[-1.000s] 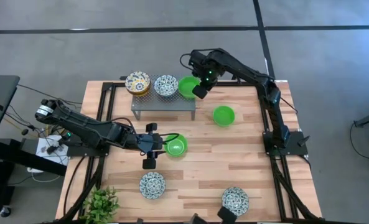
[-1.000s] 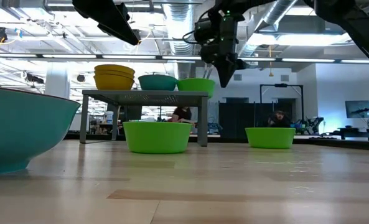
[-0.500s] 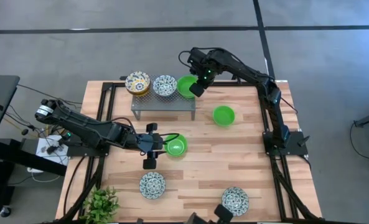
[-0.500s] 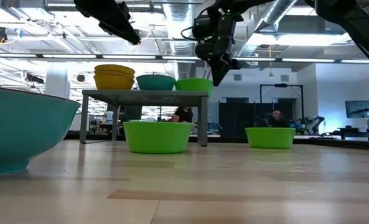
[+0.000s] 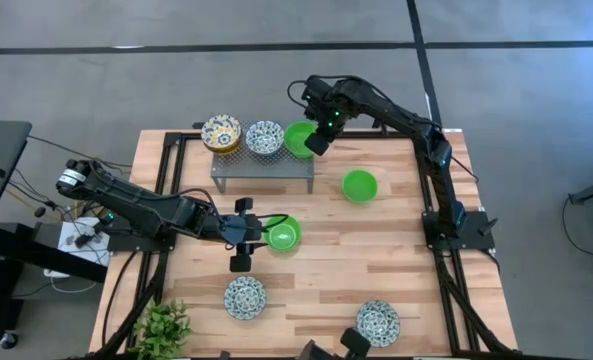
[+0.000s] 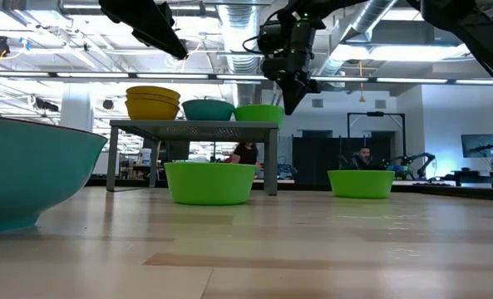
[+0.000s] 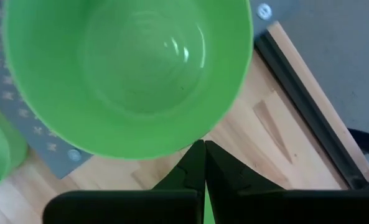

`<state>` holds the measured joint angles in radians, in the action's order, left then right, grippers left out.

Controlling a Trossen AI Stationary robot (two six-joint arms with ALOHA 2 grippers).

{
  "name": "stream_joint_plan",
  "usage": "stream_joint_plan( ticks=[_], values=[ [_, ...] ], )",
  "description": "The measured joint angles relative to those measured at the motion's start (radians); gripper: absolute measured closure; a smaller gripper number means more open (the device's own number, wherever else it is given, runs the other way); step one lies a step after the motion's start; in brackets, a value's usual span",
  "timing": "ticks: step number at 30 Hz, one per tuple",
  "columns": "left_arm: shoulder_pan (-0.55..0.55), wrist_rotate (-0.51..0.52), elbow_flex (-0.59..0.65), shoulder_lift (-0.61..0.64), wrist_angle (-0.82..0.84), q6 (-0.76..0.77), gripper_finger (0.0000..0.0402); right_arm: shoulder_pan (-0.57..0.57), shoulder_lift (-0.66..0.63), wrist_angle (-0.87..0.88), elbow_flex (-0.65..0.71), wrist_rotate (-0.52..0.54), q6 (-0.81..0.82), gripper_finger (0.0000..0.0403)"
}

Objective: Pick & Place Mini bowls
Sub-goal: Put the bottom green bowl on the shelf, then stack the right green bowl on the green bowl on the shelf

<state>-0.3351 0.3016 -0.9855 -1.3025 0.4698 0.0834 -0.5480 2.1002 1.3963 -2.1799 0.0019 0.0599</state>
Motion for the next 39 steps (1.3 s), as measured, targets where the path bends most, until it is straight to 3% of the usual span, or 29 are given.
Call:
stream_joint_plan(
  ticks=[9, 24, 35, 39],
  values=[
    [0.0, 0.0, 0.0, 0.0, 0.0, 0.0, 0.0244, -0.004, 0.0, -0.033, 0.0, -0.054, -0.017, 0.0403],
    [0.0, 0.03, 0.0, 0.0, -0.006, -0.007, 0.0244, 0.026, -0.02, 0.089, -0.035, 0.006, -0.044, 0.0403],
    [0.0, -0.004, -0.001, 0.0, -0.003, 0.052, 0.0244, 0.163, -0.224, 0.115, -0.068, 0.051, -0.044, 0.0403],
    [-0.006, -0.003, 0.0, 0.0, 0.002, 0.073, 0.0244, 0.192, -0.308, 0.113, 0.0, 0.078, -0.033, 0.0402]
  ],
)
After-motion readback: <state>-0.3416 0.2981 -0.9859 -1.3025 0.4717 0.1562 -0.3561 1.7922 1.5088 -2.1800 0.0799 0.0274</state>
